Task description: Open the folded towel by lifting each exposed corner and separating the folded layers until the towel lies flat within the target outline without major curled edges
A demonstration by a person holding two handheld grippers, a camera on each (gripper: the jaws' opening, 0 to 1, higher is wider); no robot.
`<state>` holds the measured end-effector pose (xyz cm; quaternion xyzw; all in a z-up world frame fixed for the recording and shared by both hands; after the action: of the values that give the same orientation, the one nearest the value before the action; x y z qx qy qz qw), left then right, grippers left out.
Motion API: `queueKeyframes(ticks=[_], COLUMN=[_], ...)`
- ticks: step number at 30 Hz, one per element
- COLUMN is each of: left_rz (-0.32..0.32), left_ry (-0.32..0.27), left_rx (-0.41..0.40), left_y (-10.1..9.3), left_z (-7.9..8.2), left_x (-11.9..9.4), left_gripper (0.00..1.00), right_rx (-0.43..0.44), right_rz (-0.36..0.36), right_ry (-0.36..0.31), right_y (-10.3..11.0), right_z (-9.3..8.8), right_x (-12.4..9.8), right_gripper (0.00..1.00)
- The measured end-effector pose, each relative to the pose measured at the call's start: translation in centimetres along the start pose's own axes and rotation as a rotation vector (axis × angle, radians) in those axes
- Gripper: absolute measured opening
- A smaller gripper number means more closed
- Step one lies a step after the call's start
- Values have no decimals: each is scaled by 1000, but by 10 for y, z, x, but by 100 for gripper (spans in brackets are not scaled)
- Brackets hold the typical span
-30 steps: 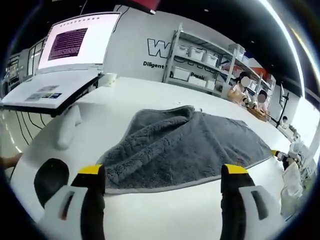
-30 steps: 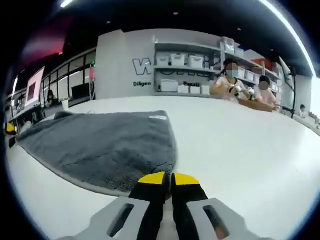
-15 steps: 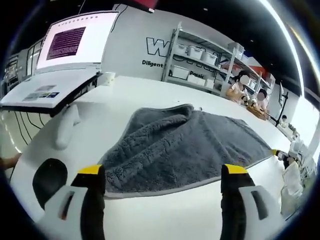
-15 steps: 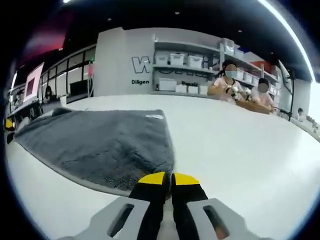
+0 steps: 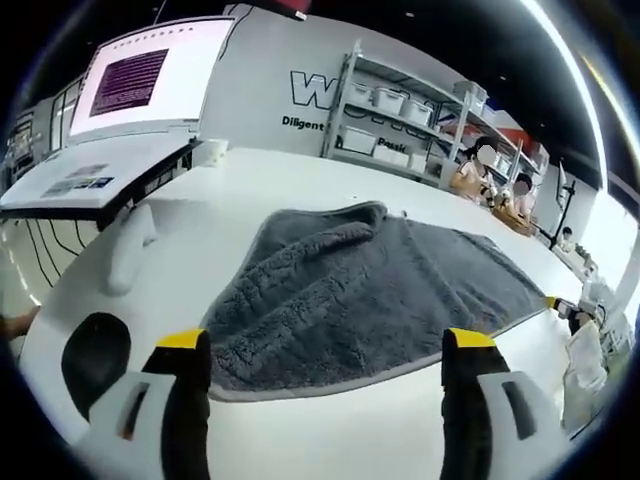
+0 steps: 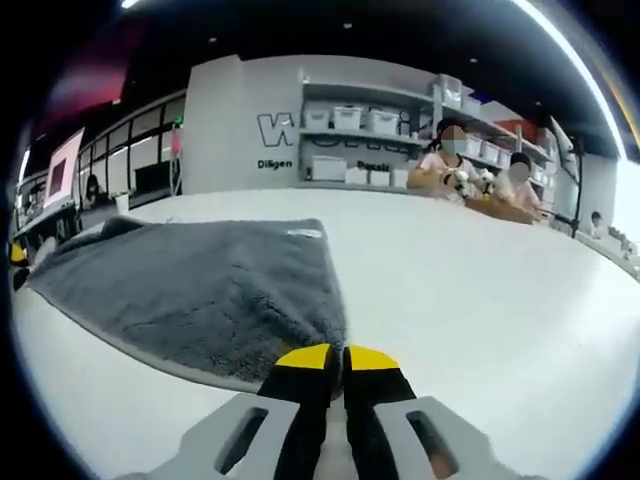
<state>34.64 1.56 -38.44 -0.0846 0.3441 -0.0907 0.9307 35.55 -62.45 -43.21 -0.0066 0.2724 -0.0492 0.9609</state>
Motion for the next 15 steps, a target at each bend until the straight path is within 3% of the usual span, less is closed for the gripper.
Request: queueKeyframes(ticks=[15], left_rz=[1], left_ry=[6], left_rx=[3], left_y=[1], left_z=[-1], left_x=[-1], left_gripper=[95], right_rx=[13], right_rz=[-25], right_ry=[4], right_y=[-11], right_z=[-5], right_x=[-8], right_gripper=[0])
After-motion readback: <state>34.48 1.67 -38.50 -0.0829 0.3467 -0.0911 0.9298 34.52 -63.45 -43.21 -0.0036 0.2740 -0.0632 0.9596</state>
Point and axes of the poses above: the point that each gripper's makers call its tool centre point, and the gripper's own axes: x roughly forward along the fingers, y roughly to its left, z roughly out of its top, the point moved 2 cm from there along -x, roughly backward along the fingers, and after that the axes turned 10 degrees about y, right-handed, at the moved point
